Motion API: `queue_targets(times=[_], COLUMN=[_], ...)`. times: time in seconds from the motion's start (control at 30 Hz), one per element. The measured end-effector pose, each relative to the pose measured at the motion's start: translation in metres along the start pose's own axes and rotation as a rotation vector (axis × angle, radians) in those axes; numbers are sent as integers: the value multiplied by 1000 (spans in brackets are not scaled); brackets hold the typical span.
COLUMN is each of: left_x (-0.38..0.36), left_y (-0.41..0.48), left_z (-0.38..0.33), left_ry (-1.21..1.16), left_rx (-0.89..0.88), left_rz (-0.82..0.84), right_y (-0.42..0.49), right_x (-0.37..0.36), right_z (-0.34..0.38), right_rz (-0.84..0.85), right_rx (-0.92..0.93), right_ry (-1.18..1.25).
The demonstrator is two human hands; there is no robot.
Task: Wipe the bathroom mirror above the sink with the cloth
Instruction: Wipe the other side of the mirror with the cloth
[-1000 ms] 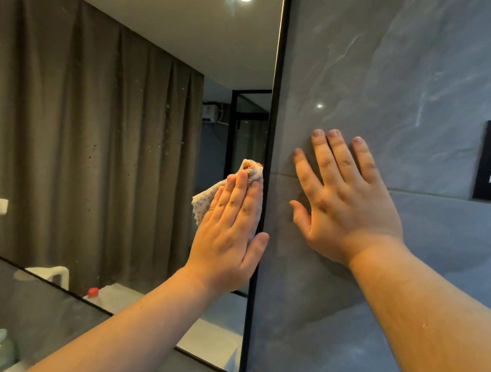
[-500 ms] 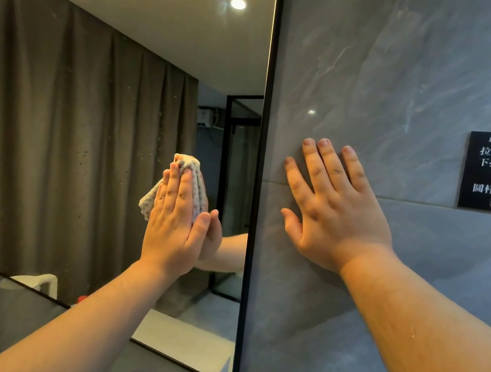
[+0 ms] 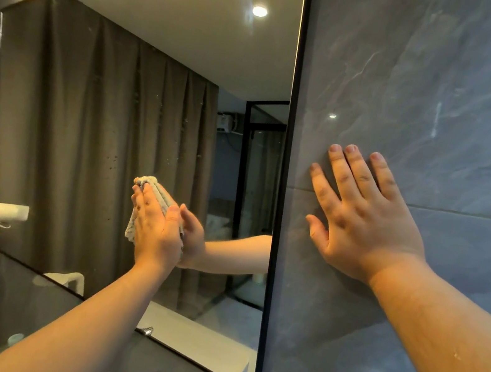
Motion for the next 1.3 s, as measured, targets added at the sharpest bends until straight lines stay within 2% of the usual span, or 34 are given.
queue_targets(times=[0.17, 0.33, 0.43, 0.57, 0.8, 1.1, 1.3], left_x=[-2, -8, -12, -23, -26, -26, -24], left_y=[-3, -4, -2, -8, -89, -81, -20], left_z=[-5, -37, -61, -85, -152, -153, -145], left_ry=[-30, -35, 4, 85, 90, 109, 167], left_rx=[0, -162, -269, -417, -846, -853, -616], left_rz=[6, 5, 11, -81, 128, 165, -3], right_y=[0, 0, 0, 0, 1, 0, 0], right_x=[0, 0, -1, -1, 0, 0, 0], right_z=[0, 1, 1, 0, 1, 1, 0], right_rz=[-3, -6, -10, -14, -15, -31, -33], right_rx=[1, -3, -2, 0, -8, -8, -6], right_ry=[9, 10, 11, 10, 28, 39, 40])
Point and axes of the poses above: each hand's wrist, its own y-axis towards the middle knuckle, its own x-axis out of the back of the hand, z = x × y, the point moved 6 cm from there along y, towards the middle knuckle, and after that the axes turned 14 degrees about x, right-handed, at the moved point
